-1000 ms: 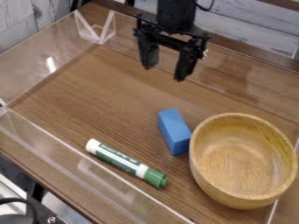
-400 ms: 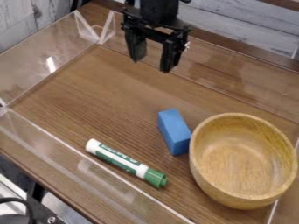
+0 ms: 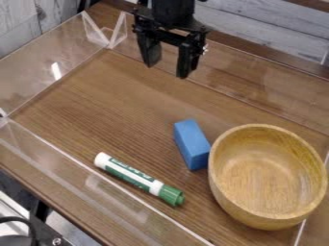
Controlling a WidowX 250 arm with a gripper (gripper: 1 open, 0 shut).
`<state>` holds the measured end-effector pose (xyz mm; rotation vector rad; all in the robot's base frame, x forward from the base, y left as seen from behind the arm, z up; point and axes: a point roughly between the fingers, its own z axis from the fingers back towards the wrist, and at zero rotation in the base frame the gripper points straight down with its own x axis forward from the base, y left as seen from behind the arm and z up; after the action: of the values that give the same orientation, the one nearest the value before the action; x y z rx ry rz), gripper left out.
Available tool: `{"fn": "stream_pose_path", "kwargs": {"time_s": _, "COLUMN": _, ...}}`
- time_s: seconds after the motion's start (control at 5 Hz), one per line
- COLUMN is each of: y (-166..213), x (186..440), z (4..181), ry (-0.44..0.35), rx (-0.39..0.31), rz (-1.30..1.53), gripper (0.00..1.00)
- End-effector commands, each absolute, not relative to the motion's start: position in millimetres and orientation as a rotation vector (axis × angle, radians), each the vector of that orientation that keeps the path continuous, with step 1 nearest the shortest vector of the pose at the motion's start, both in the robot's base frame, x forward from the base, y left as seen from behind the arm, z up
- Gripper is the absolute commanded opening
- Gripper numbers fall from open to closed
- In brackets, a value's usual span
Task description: Put the blue block in the brown bowl
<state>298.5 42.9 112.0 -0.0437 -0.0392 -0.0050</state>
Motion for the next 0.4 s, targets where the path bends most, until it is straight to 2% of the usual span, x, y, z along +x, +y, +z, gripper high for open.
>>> {"fn": "stream_pose_path", "kwargs": {"time_s": 0.0, "y": 47.8, "x": 300.7, "z": 135.6, "ry": -0.139, "rx": -0.035, "rz": 0.015, "gripper": 1.0}}
{"fn": "stream_pose_path", "kwargs": {"time_s": 0.2, "y": 47.1, "x": 300.7, "z": 137.1, "ry": -0.16, "rx": -0.038, "rz": 0.018, "gripper": 1.0}}
